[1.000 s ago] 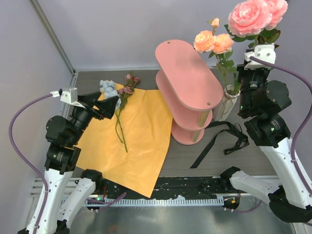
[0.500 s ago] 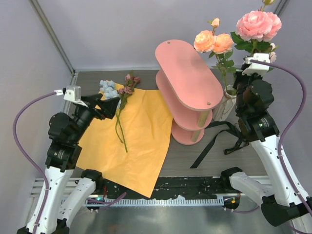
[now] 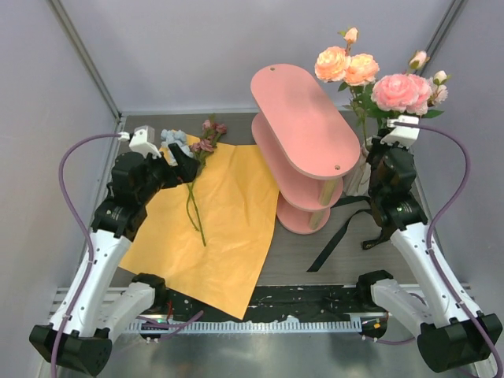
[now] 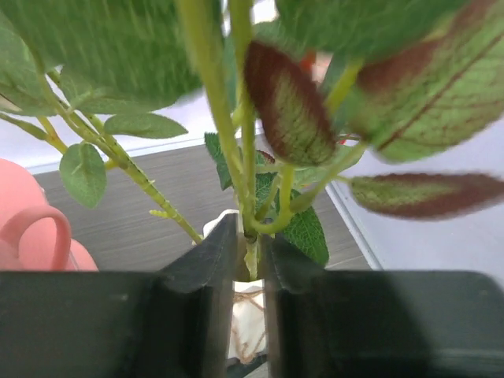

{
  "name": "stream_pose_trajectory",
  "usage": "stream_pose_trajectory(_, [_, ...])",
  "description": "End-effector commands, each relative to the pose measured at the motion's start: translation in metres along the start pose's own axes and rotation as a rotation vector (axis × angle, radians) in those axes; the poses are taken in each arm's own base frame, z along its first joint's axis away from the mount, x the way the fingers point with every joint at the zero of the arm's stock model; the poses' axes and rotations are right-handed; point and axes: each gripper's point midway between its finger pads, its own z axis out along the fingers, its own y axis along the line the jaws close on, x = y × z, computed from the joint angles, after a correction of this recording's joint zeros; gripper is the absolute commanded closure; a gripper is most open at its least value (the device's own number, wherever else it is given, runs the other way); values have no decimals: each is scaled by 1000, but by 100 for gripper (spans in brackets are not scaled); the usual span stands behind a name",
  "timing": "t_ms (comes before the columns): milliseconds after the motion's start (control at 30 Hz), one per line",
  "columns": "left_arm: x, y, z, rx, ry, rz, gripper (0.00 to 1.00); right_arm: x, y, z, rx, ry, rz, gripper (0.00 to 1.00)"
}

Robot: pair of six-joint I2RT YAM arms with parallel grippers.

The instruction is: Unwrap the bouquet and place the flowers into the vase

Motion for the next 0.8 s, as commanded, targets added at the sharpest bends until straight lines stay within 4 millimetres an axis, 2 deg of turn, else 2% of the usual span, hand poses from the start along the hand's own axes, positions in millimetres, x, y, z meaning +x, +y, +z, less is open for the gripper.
stream_pose_trajectory(0, [-3,4,6,-62,40,-42,4,-24,-6,2,45,-55,117,61])
stream_pose_trajectory(33, [-2,5,8,-72,53,-44,4,-18,-7,1,51,-18,93,56])
stream_pose_trajectory(100, [5,12,11,-110,93,-48,4,-25,-7,-1,52,1,127,48])
stream_pose_trajectory(167, [12,17,18,-134,134,-49,4,-19,-9,-4,62,58,119,44])
stream_pose_trajectory(233, [18,23,25,-164,168,-52,3,-26,-12,-11,67,107,129,35])
stream_pose_trajectory(267, [24,28,26,-183,198,-58,3,-47,-15,-14,70,87,154,31])
stream_pose_trajectory(300, [23,29,28,-192,207,-61,3,-37,-16,-16,73,156,117,22])
stream_pose_trajectory(333, [34,36,34,-224,261,-66,3,-41,-16,-18,72,179,114,19])
stream_pose_trajectory(433, [42,49,41,-277,325,-79,3,-57,-18,-24,77,274,82,15])
stream_pose_trajectory(467, [50,57,47,-297,369,-81,3,-76,-20,-27,70,260,104,13])
stream_pose_trajectory(500, [50,58,50,-303,389,-83,4,-63,-19,-31,66,337,66,11])
stream_pose_trajectory(533, [56,62,49,-313,424,-90,5,-65,-19,-34,64,353,68,10])
stream_pose_trajectory(633, [68,68,57,-315,491,-70,10,-79,-21,-55,11,344,117,10])
stream_pose_trajectory(733, [82,76,64,-327,548,-57,17,-87,-13,-74,-89,321,172,10])
stream_pose_trajectory(767, [86,76,66,-327,563,-58,18,-96,-17,-87,-116,289,198,10])
